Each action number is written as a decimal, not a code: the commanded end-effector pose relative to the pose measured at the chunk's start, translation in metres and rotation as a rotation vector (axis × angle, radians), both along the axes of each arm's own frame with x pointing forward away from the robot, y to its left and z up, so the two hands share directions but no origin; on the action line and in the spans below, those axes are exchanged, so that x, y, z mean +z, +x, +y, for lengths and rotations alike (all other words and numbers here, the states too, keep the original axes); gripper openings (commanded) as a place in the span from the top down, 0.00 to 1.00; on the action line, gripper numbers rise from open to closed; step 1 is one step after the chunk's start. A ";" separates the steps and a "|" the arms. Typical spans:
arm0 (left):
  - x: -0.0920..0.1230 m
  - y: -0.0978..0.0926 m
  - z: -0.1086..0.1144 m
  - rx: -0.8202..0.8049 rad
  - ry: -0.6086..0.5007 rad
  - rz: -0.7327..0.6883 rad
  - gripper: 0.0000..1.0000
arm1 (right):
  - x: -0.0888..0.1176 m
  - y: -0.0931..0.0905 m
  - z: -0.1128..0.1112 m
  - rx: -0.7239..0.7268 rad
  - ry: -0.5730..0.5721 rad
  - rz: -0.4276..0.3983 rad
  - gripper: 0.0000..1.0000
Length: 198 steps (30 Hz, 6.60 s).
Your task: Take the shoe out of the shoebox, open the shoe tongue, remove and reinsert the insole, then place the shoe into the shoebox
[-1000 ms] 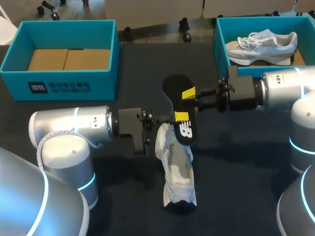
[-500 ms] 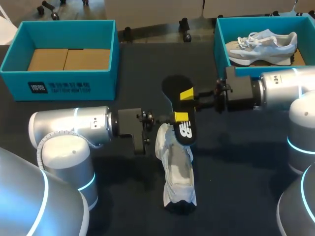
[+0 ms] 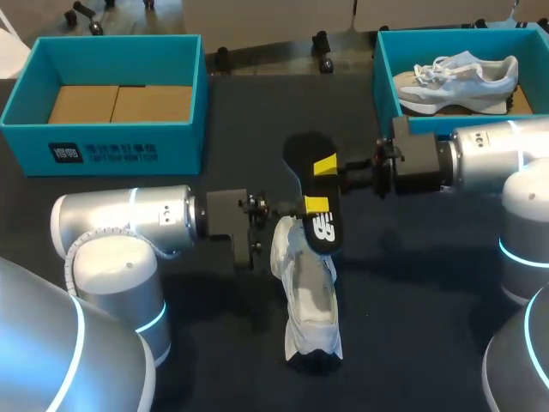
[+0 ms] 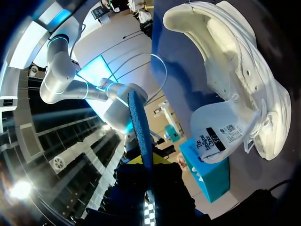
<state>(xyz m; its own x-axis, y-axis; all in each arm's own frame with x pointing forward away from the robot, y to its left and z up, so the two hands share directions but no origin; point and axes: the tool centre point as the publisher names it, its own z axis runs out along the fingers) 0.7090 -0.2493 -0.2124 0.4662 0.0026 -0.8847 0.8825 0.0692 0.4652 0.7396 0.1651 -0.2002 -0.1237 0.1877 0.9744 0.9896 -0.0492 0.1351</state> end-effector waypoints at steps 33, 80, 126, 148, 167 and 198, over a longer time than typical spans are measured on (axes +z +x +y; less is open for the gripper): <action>0.000 0.000 -0.001 -0.001 0.001 0.001 1.00 | -0.004 -0.004 0.000 -0.034 0.028 0.049 1.00; 0.065 0.026 0.098 0.016 0.561 0.165 0.00 | -0.025 -0.029 0.026 -0.044 0.008 0.055 1.00; 0.107 0.076 0.050 0.254 1.339 0.526 0.00 | -0.027 -0.051 0.032 -0.067 -0.069 0.115 1.00; 0.084 0.065 0.076 0.032 0.989 0.614 0.00 | -0.027 -0.051 0.032 -0.067 -0.069 0.115 1.00; 0.062 0.041 0.105 0.031 0.528 0.663 0.00 | -0.027 -0.051 0.032 -0.067 -0.069 0.115 1.00; 0.024 0.018 0.148 0.065 0.250 0.681 0.00 | -0.027 -0.051 0.032 -0.067 -0.069 0.115 1.00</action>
